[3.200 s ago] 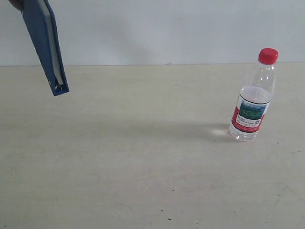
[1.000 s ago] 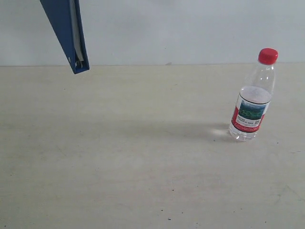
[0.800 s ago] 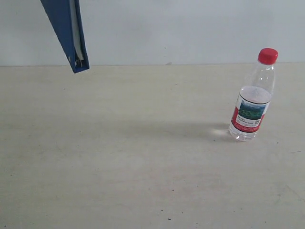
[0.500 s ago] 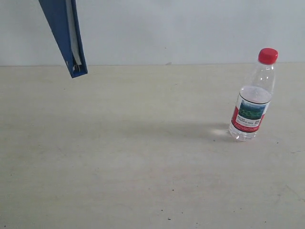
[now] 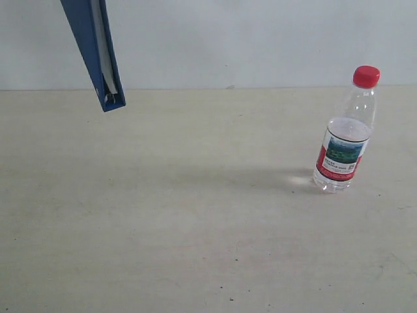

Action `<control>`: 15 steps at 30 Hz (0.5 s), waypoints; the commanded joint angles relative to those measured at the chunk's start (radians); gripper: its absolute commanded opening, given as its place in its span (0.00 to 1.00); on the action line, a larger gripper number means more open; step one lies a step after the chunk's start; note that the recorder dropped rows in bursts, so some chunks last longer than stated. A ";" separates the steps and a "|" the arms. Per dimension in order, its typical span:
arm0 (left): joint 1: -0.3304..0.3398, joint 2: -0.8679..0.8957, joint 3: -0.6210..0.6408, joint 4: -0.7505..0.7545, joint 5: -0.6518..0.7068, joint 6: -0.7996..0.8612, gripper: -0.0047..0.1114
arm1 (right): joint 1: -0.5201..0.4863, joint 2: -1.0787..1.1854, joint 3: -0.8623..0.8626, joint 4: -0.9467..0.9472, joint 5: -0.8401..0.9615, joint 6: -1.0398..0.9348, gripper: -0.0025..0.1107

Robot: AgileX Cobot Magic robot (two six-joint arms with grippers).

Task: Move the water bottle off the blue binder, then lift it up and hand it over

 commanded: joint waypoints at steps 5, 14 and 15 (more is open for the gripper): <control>0.002 -0.004 0.003 -0.006 0.000 -0.002 0.08 | 0.020 -0.004 0.000 0.001 -0.065 0.056 0.02; 0.002 -0.004 0.003 -0.006 0.000 -0.002 0.08 | 0.020 -0.004 0.000 -0.189 -0.049 0.168 0.02; 0.002 -0.004 0.003 -0.006 0.000 -0.002 0.08 | 0.020 -0.004 0.000 -0.195 -0.049 0.168 0.02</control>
